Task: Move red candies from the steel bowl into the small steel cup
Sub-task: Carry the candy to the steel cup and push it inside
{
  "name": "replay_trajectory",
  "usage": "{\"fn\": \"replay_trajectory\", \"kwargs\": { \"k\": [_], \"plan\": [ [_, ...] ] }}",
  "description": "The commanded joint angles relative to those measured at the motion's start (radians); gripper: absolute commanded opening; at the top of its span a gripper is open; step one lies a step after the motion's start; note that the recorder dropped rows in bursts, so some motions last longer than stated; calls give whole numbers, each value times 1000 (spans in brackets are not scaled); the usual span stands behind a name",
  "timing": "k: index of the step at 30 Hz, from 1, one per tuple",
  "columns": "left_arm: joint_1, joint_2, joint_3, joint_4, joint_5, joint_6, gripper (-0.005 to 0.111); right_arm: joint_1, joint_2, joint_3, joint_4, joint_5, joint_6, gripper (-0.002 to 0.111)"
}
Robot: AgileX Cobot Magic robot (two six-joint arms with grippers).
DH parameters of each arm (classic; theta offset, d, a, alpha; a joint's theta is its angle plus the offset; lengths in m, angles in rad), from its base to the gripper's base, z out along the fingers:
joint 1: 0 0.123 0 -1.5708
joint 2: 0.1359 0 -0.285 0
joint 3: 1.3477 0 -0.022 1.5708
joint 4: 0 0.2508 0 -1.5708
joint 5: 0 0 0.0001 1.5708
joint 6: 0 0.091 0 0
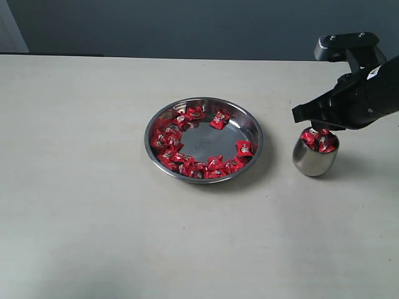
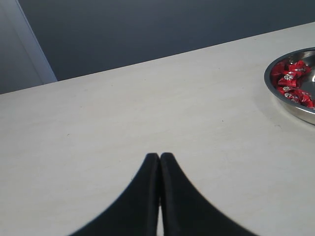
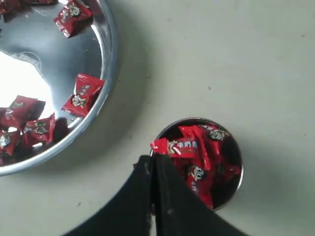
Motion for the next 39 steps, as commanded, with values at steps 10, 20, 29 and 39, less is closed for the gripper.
{"fn": "replay_trajectory", "kwargs": {
  "k": [10,20,29,39],
  "plan": [
    [0,-4,-1,3,-7,-5,0,-7,116,6,-57,-98,2,-1],
    [0,-4,-1,3,-7,-5,0,-29,120,6,-181,-61,145,-1],
    [0,-4,-1,3,-7,-5,0,-41,120,6,-149,-60,145,-1],
    [0,-4,-1,3,-7,-5,0,-41,120,6,-139,-23,119,23]
  ]
}}
